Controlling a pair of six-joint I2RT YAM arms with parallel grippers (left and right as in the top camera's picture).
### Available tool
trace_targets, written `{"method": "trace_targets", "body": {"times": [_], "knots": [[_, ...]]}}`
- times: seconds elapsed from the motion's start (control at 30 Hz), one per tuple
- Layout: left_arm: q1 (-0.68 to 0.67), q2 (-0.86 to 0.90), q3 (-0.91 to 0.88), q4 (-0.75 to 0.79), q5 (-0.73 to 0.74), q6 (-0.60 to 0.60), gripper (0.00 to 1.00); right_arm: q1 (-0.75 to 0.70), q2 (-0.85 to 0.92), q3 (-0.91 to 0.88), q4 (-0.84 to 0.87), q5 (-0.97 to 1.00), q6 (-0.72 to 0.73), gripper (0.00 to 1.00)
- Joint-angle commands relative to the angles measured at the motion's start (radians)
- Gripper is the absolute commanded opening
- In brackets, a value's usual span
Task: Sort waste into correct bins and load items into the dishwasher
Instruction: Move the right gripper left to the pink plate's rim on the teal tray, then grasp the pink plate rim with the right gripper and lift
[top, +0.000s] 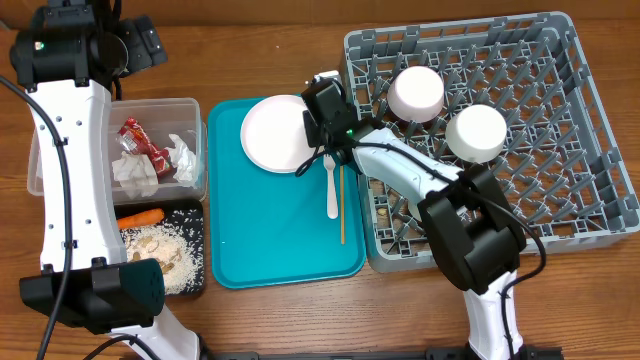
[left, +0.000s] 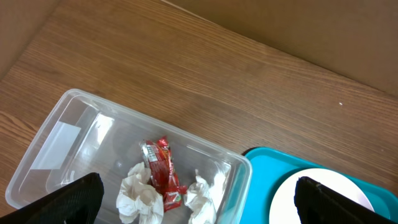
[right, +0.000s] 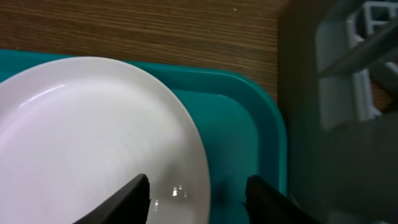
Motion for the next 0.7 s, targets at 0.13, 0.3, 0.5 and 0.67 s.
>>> {"method": "trace_targets", "body": {"times": [0.13, 0.3, 0.5, 0.67], "knots": [[0.0, -0.015, 0.024, 0.001, 0.011, -0.01, 1.0, -0.01, 0.055, -0.002, 0.013, -0.064, 0.005, 0.51], [0.0, -0.015, 0.024, 0.001, 0.011, -0.01, 1.0, -0.01, 0.055, -0.002, 0.01, -0.064, 0.005, 0.4], [0.0, -0.015, 0.024, 0.001, 0.011, -0.01, 1.0, -0.008, 0.055, -0.002, -0.006, -0.064, 0.005, 0.25], [0.0, -0.015, 0.024, 0.001, 0.011, -0.01, 1.0, -0.008, 0.055, -0.002, -0.013, -0.064, 0.005, 0.16]]}}
